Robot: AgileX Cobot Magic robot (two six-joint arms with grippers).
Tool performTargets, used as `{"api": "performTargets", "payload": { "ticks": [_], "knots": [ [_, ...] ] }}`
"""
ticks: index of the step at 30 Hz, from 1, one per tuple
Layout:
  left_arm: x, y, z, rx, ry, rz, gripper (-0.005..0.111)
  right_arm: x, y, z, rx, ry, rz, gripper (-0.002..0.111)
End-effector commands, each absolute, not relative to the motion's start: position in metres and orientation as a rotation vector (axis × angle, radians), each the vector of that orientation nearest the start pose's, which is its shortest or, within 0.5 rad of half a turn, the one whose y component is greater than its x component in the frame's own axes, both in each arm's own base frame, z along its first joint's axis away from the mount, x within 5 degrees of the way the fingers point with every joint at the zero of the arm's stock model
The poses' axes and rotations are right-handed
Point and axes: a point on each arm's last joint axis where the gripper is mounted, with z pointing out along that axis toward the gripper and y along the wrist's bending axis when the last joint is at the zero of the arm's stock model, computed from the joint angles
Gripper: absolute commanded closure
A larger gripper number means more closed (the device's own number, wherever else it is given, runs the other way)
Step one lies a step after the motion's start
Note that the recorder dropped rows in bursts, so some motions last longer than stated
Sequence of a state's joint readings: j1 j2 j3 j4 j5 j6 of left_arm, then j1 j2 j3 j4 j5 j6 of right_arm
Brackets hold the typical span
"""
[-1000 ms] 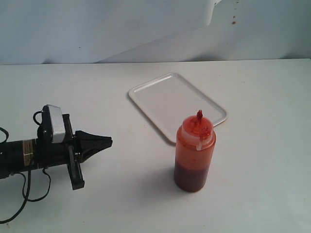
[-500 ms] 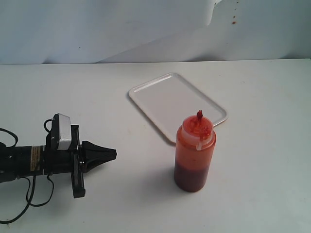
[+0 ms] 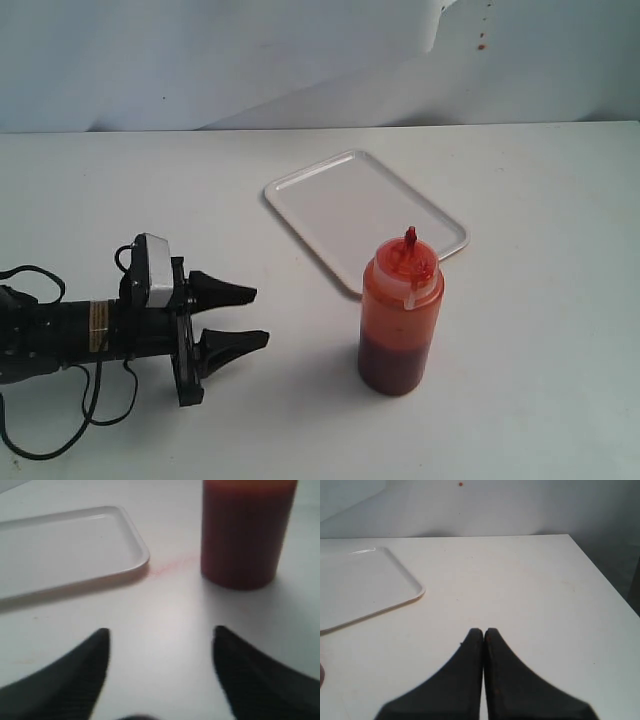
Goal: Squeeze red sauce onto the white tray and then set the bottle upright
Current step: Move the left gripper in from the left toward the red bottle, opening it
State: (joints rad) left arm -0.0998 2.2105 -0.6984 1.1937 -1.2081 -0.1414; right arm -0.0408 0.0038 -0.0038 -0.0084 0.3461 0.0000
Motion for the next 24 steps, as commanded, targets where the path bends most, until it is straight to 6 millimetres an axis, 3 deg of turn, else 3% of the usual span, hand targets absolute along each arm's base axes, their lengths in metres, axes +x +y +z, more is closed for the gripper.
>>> {"api": "performTargets", "payload": {
  "ticks": [1,24],
  "knots": [
    [0.2923,-0.1082,0.057,1.037,1.629,-0.816,0.002,0.0535,-0.0027,0.1824,0.039,1.825,-0.039,0.108],
    [0.2939,-0.1076,0.0572,1.005,1.645,-0.815,0.002,0.0535,-0.0027,0.1824,0.039,1.825,-0.039,0.108]
  ]
}}
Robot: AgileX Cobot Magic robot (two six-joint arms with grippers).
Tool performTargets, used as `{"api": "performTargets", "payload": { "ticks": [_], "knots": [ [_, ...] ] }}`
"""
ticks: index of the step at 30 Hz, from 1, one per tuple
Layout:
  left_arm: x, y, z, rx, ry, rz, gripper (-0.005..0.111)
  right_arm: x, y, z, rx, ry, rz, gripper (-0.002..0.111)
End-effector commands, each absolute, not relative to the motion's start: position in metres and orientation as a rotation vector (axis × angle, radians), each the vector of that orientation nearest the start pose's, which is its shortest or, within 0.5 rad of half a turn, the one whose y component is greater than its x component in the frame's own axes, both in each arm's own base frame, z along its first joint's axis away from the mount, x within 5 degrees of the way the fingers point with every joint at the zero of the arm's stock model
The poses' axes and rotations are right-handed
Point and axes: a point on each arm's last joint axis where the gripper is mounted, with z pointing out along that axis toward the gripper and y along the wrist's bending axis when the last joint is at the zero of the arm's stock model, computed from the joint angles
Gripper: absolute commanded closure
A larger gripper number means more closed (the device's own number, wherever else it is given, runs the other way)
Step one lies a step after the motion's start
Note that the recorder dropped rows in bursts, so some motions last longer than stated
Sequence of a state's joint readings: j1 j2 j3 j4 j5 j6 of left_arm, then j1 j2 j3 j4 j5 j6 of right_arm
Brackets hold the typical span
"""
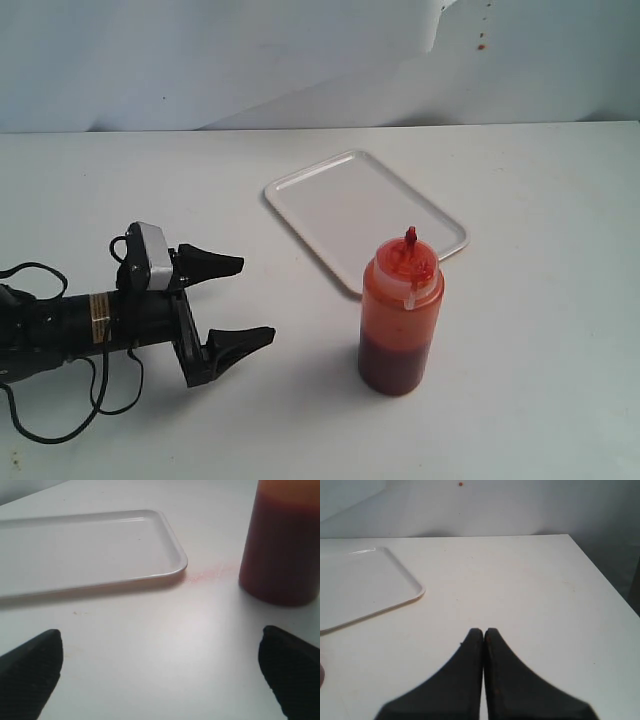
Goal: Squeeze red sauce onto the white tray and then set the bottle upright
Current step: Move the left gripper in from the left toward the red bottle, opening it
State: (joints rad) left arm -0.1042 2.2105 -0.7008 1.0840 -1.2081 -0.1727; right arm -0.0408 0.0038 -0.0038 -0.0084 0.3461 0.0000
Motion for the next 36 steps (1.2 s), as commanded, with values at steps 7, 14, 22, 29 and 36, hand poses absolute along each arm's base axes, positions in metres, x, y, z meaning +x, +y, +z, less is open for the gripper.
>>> {"api": "performTargets", "payload": {
  "ticks": [7,14,22,29,36],
  "knots": [
    [0.3,-0.108,0.059,0.962,1.66,-0.83,0.002,0.053,-0.003,0.182,0.039,1.825,-0.039,0.108],
    [0.315,-0.114,0.068,0.927,1.699,-1.004,0.002,0.053,-0.003,0.182,0.039,1.825,-0.039,0.108],
    [0.316,-0.117,0.07,0.997,1.671,-1.022,0.002,0.053,-0.003,0.182,0.039,1.825,-0.039,0.108],
    [0.313,-0.125,0.071,1.08,1.621,-1.014,0.002,0.053,-0.003,0.182,0.039,1.825,-0.039,0.108],
    [0.313,-0.163,0.079,1.184,1.521,-1.05,0.002,0.053,-0.003,0.182,0.039,1.825,-0.039,0.108]
  ]
}}
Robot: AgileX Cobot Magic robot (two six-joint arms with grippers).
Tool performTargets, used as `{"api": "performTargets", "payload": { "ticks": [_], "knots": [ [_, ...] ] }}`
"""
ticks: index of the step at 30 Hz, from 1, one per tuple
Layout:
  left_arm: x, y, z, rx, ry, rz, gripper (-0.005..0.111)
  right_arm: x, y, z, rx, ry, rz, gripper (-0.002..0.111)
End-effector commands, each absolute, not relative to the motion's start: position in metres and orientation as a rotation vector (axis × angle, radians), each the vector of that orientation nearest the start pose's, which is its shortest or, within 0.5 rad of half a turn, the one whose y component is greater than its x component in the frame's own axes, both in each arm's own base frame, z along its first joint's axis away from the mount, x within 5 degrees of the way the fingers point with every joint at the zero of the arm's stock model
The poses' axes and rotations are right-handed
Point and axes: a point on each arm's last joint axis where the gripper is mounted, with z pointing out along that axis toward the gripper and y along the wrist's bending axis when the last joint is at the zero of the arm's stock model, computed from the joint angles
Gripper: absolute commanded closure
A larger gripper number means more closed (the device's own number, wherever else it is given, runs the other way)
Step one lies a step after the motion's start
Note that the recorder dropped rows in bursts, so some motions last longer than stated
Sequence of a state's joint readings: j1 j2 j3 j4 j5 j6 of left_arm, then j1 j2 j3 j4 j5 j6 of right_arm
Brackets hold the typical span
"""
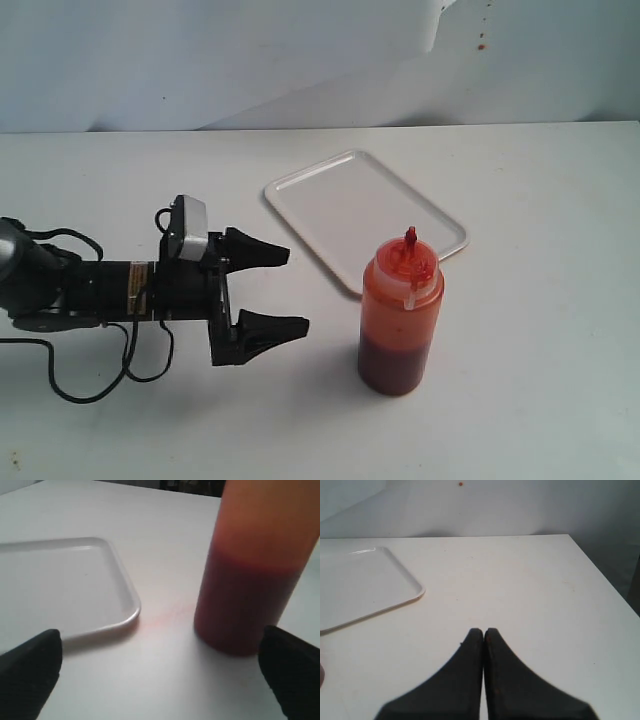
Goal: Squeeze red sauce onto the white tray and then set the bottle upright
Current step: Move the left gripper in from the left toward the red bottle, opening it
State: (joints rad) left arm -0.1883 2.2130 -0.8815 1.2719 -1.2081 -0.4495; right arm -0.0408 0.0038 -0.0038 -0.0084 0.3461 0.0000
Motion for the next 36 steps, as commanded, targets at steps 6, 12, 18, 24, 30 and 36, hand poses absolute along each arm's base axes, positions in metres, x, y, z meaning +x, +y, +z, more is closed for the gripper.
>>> {"api": "performTargets", "payload": {
  "ticks": [6,12,18,24,30,36],
  "knots": [
    [0.314,-0.182,0.077,1.27,1.544,-0.989,0.002,0.053,-0.003,0.182,0.039,1.825,-0.039,0.108],
    [0.314,-0.185,0.075,1.268,1.56,-0.977,0.002,0.053,-0.003,0.182,0.039,1.825,-0.039,0.108],
    [0.314,-0.185,0.075,1.271,1.559,-0.974,0.002,0.053,-0.003,0.182,0.039,1.825,-0.039,0.108],
    [0.313,-0.184,0.074,1.289,1.556,-0.976,0.002,0.053,-0.003,0.182,0.039,1.825,-0.039,0.108],
    [0.312,-0.184,0.074,1.299,1.555,-0.98,0.002,0.053,-0.003,0.182,0.039,1.825,-0.039,0.108],
    [0.314,-0.185,0.075,1.276,1.557,-0.977,0.002,0.053,-0.003,0.182,0.039,1.825,-0.039,0.108]
  ]
}}
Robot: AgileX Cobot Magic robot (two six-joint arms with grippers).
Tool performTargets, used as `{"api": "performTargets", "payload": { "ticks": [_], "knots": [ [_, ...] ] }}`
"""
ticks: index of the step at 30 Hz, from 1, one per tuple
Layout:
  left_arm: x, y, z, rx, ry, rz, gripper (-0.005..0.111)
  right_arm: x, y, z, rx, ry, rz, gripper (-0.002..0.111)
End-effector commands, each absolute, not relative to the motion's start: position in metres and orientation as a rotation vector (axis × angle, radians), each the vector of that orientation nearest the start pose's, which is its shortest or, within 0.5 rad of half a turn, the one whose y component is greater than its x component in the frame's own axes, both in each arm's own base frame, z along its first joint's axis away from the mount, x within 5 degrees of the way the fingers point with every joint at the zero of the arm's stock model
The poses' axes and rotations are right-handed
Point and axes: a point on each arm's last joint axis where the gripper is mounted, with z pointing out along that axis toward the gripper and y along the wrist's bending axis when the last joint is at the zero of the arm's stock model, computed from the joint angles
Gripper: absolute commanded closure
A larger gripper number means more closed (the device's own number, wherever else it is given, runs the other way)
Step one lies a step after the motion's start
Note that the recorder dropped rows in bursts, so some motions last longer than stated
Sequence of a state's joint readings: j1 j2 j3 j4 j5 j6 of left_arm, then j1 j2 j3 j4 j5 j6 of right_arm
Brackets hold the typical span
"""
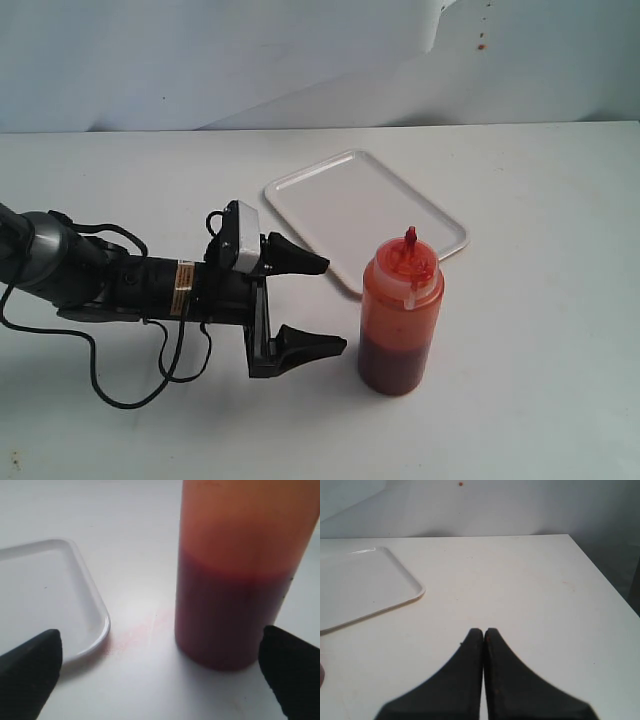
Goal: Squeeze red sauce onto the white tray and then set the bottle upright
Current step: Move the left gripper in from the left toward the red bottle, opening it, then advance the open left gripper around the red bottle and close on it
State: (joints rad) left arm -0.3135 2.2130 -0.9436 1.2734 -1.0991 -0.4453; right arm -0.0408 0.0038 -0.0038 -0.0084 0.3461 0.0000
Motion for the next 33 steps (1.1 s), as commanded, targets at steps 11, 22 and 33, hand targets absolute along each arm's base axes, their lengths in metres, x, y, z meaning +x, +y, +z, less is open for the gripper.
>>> {"api": "performTargets", "payload": {
  "ticks": [11,22,33],
  "knots": [
    [0.316,-0.186,0.081,1.2,1.53,-1.007,0.002,0.053,-0.003,0.182,0.039,1.825,-0.039,0.108],
    [0.309,-0.186,0.078,1.308,1.503,-1.036,0.002,0.053,-0.003,0.182,0.039,1.825,-0.039,0.108],
    [0.306,-0.186,0.077,1.34,1.494,-1.043,0.002,0.053,-0.003,0.182,0.039,1.825,-0.039,0.108]
  ]
}}
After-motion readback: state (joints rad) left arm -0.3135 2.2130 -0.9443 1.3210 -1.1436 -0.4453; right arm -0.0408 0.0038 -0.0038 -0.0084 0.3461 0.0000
